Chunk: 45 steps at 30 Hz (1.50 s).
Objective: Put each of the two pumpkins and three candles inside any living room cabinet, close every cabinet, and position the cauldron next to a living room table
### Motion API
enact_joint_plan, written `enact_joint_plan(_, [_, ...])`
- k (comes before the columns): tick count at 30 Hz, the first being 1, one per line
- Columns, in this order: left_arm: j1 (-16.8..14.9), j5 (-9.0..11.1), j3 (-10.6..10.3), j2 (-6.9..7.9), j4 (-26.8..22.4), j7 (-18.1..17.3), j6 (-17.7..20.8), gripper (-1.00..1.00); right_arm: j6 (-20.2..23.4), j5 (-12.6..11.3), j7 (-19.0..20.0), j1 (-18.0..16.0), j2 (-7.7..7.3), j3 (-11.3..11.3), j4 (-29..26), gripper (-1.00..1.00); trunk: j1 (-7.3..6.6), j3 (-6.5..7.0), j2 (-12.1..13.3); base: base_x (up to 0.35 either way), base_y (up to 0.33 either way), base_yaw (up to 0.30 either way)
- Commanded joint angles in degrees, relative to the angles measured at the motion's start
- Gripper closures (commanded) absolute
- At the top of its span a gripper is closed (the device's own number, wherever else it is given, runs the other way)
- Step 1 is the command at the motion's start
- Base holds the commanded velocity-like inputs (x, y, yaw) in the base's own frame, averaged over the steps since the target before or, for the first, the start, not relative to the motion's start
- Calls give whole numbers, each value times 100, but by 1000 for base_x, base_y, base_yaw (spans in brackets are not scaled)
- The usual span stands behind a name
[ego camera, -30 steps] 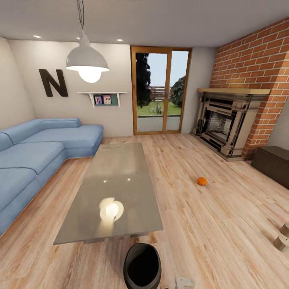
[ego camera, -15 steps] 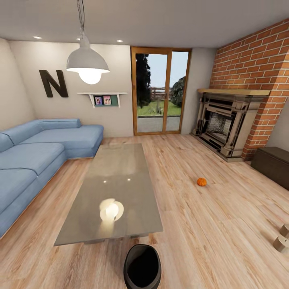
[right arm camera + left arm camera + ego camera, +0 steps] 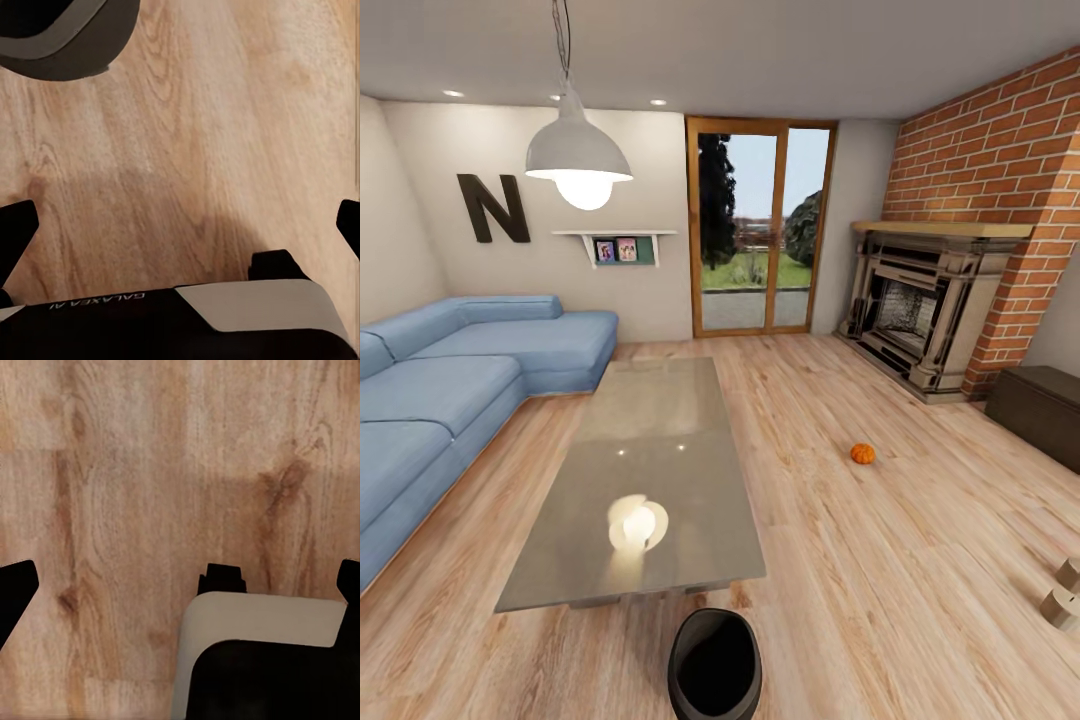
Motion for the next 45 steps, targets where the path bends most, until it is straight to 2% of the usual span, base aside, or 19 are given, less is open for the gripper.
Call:
enact_joint_plan(1, [22, 60, -11, 0, 36, 3, -78, -100, -95, -50, -12, 31, 4, 50, 58, -100, 0, -6, -3, 0, 0, 0])
enact_joint_plan(6, [111, 55, -8, 0, 76, 3, -169, -100, -222, -55, -13, 171, 9, 49, 108, -100, 0, -6, -3, 0, 0, 0])
enact_joint_plan(16, [159, 54, -15, 0, 86, -3, -198, -100, -336, -57, -12, 214, 11, 49, 128, -100, 0, -6, -3, 0, 0, -45])
enact_joint_plan(22, [190, 54, -23, -9, 89, -5, -211, -100, -355, -57, -13, 230, 7, 49, 131, -100, 0, -10, -3, 0, 0, -240])
enact_joint_plan(26, [297, 42, -21, -9, 87, -5, -398, -100, -357, -60, -13, 239, 6, 49, 132, -100, 0, -22, -3, 0, 0, -271])
enact_joint_plan(28, [338, 44, -23, -9, 87, -5, -576, -100, -358, -151, -7, 241, 4, 48, 132, -100, 0, -29, -3, -72, 0, -275])
enact_joint_plan(33, [362, 45, -24, -3, 87, -5, -663, -100, -358, -379, -4, 253, -5, 49, 132, -100, 0, -48, -3, -88, 0, -276])
enact_joint_plan(45, [429, 45, -25, -28, 87, -5, -686, -100, -358, -429, -4, 294, -8, 49, 132, -100, 0, -95, -3, -131, 0, -277])
